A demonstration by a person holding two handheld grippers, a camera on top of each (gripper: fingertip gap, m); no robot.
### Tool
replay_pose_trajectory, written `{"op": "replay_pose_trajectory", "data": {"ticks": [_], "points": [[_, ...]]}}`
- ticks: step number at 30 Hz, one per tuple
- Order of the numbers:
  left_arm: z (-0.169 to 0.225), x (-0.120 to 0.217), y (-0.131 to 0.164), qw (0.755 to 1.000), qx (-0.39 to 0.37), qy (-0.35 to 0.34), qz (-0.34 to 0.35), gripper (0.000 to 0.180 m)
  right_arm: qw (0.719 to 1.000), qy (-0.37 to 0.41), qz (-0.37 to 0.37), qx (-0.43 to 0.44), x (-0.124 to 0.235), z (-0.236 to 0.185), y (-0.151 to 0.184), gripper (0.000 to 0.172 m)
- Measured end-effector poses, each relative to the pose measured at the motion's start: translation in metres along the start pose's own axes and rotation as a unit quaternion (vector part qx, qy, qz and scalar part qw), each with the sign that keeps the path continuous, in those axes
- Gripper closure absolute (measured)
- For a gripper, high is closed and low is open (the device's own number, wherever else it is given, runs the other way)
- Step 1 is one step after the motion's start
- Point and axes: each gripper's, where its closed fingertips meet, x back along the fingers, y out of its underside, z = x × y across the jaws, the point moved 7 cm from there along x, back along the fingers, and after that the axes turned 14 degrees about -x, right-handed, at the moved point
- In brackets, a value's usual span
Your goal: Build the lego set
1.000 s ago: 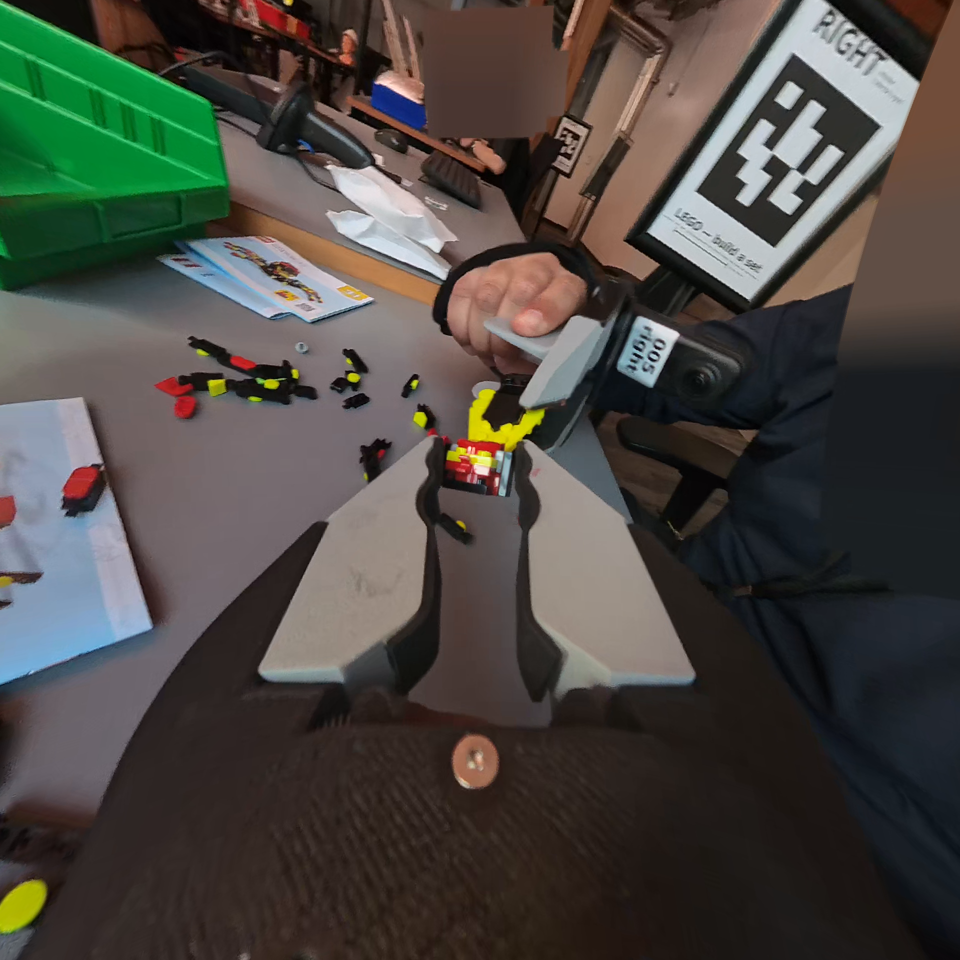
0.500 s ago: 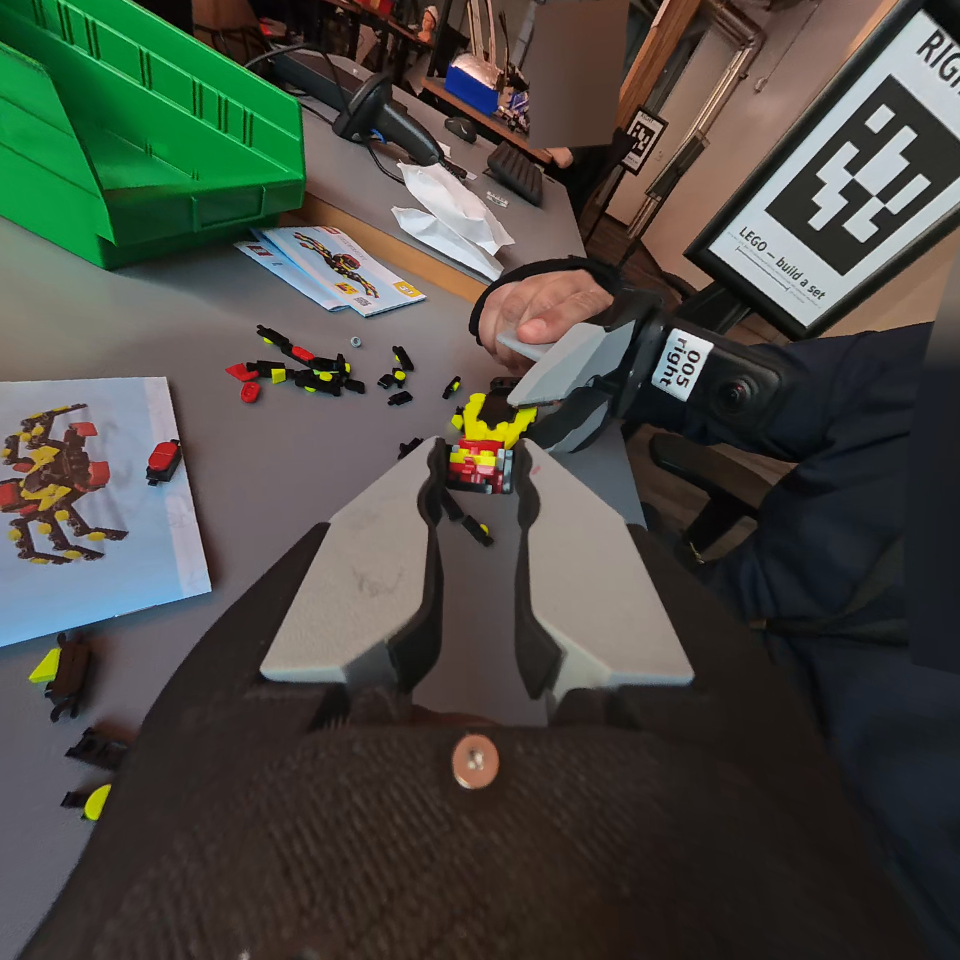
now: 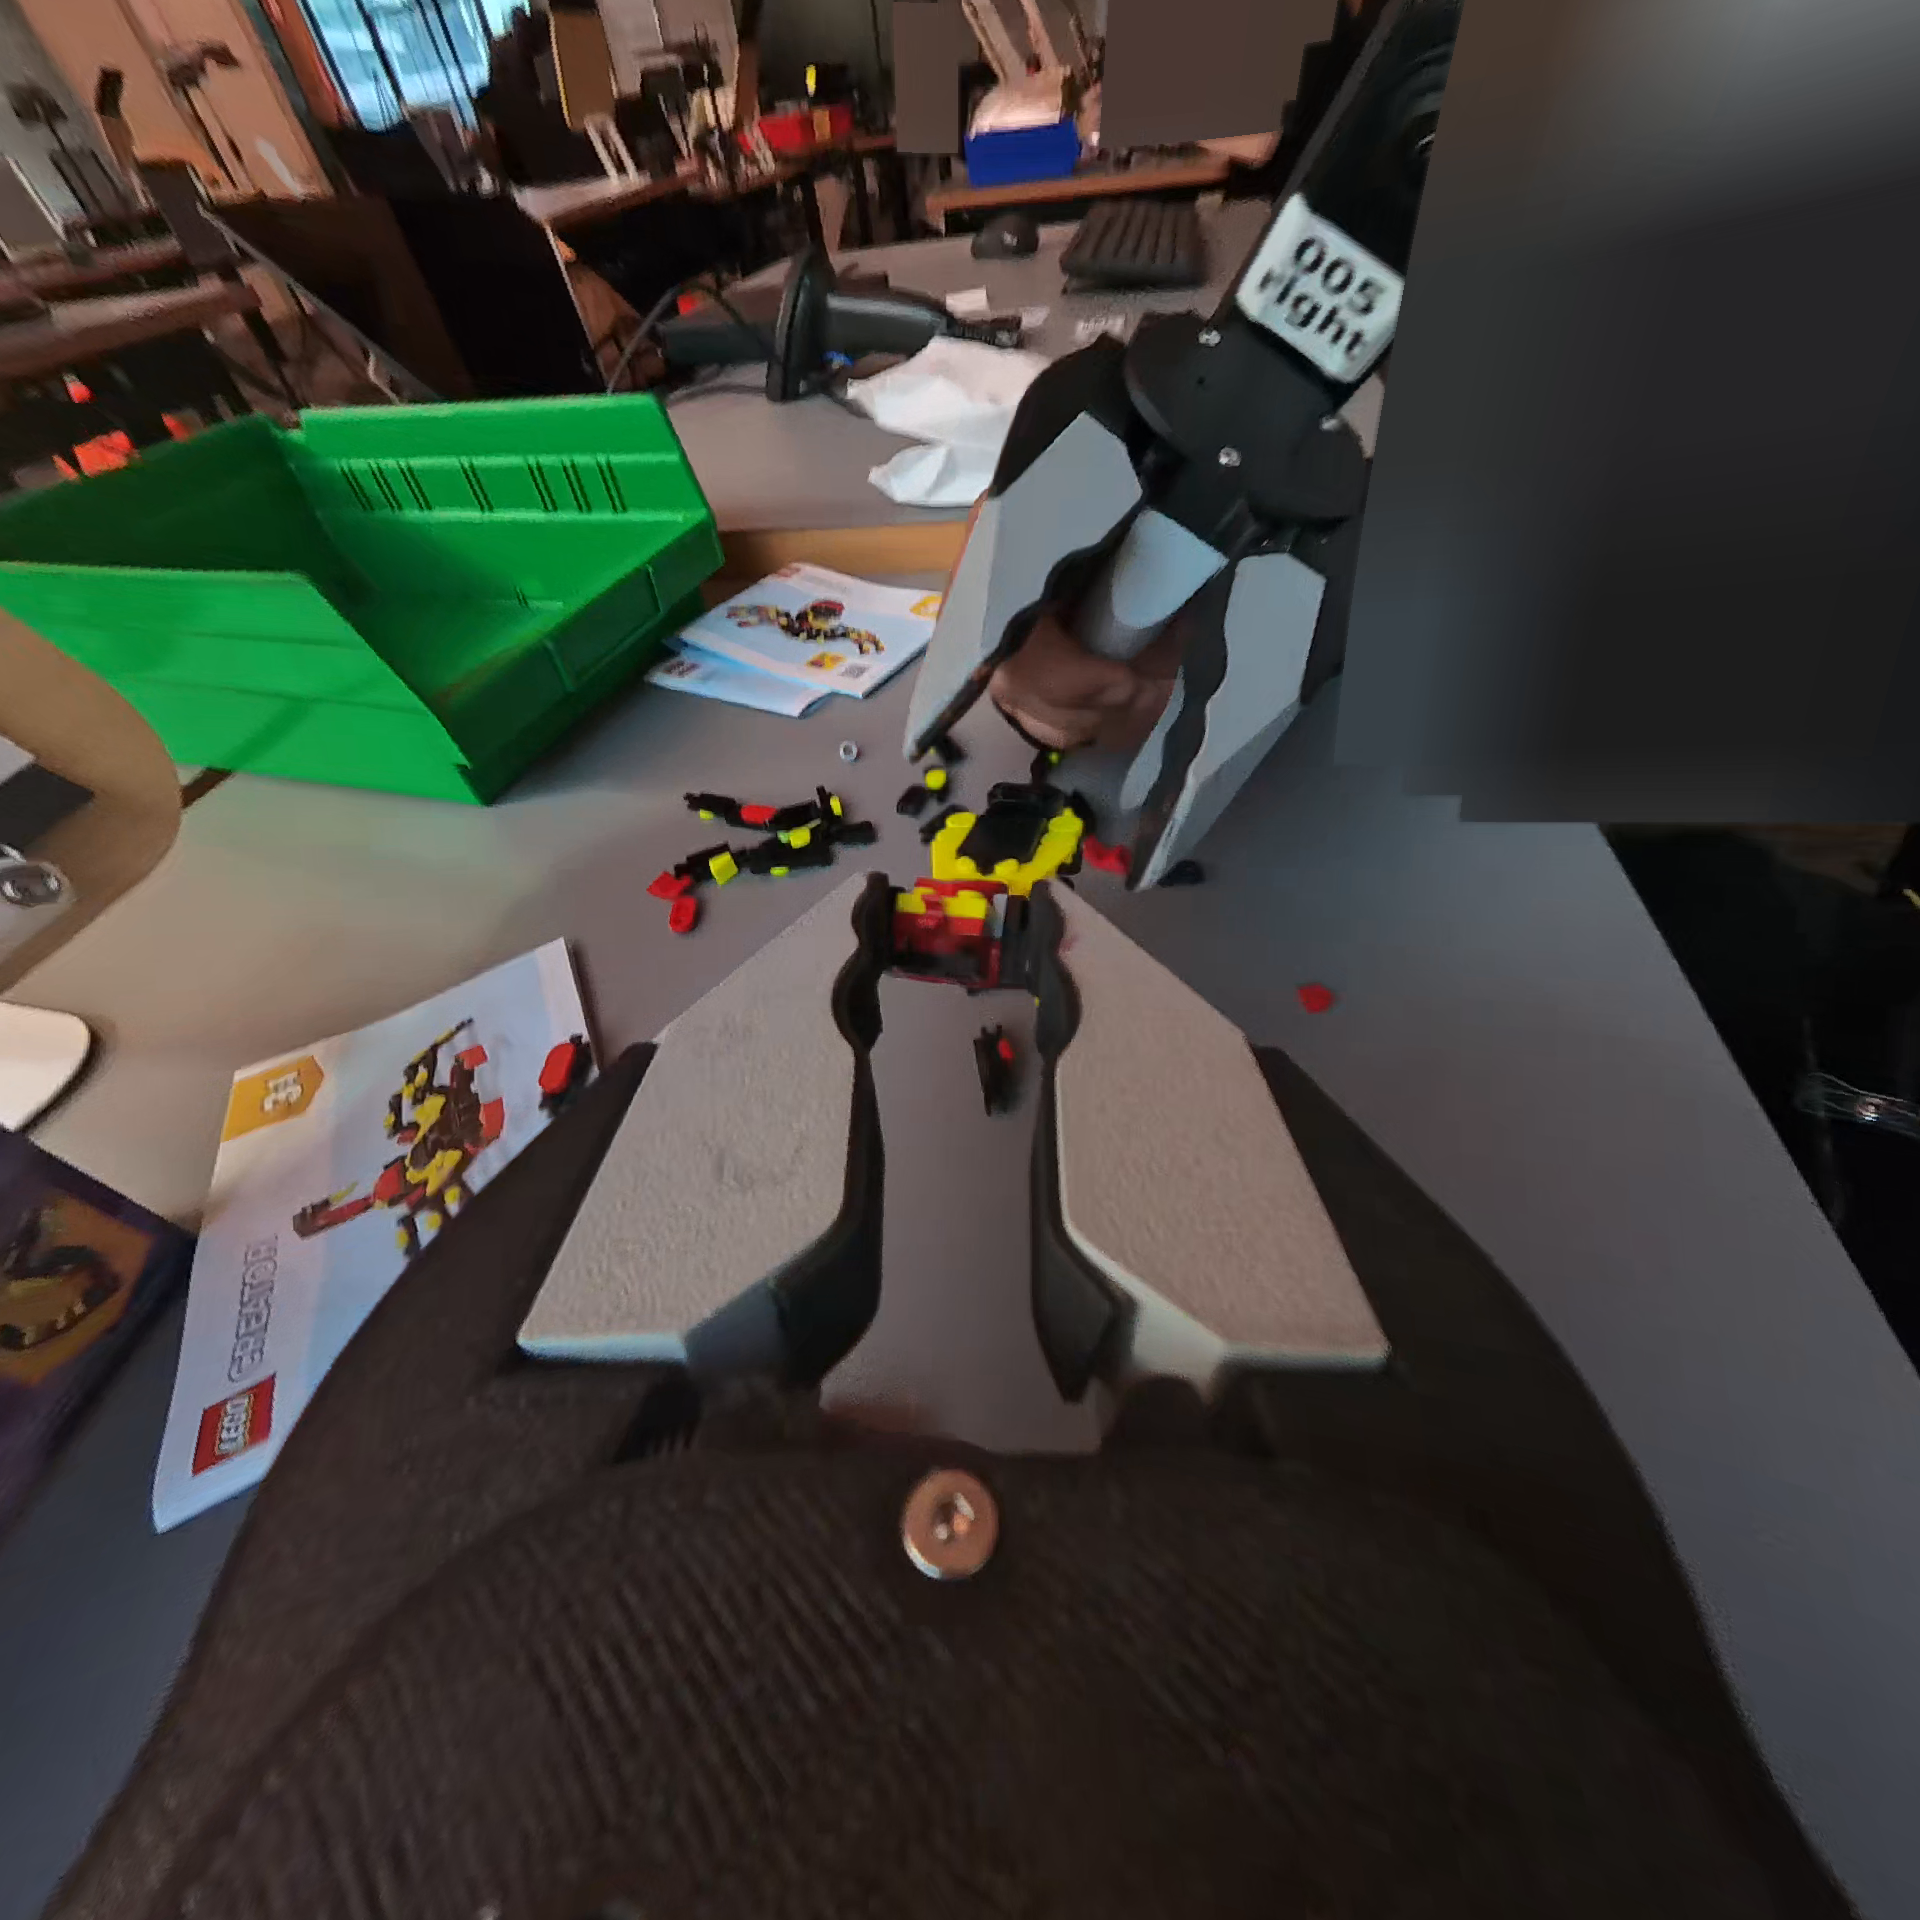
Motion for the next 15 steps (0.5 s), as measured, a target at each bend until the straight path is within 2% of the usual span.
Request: {"op": "replay_pose_trajectory", "data": {"ticks": [2, 5, 6, 8, 12, 15], "points": [[0.003, 0.002, -0.006, 0.999, -0.022, -0.006, 0.026, 0.156, 1.0, -0.003, -0.001, -0.007, 0.0, -0.003, -0.004, 0.122], [0.009, -0.002, -0.011, 0.997, -0.064, -0.021, 0.04, 0.156, 1.0, 0.005, -0.007, -0.019, -0.005, -0.005, -0.008, 0.133], [0.012, -0.004, -0.011, 0.996, -0.075, -0.023, 0.037, 0.156, 1.0, 0.013, -0.014, -0.021, -0.007, -0.005, -0.008, 0.142], [0.015, -0.007, -0.011, 0.994, -0.097, -0.036, 0.027, 0.156, 0.999, 0.022, -0.043, -0.018, -0.011, -0.005, -0.002, 0.14], [0.023, -0.01, -0.002, 0.992, -0.127, -0.01, 0.01, 0.156, 0.998, -0.014, -0.057, -0.017, -0.012, -0.012, 0.003, 0.14], [0.025, -0.011, 0.001, 0.989, -0.144, -0.016, -0.014, 0.156, 0.996, -0.015, -0.09, 0.007, -0.016, -0.013, 0.006, 0.143]]}}
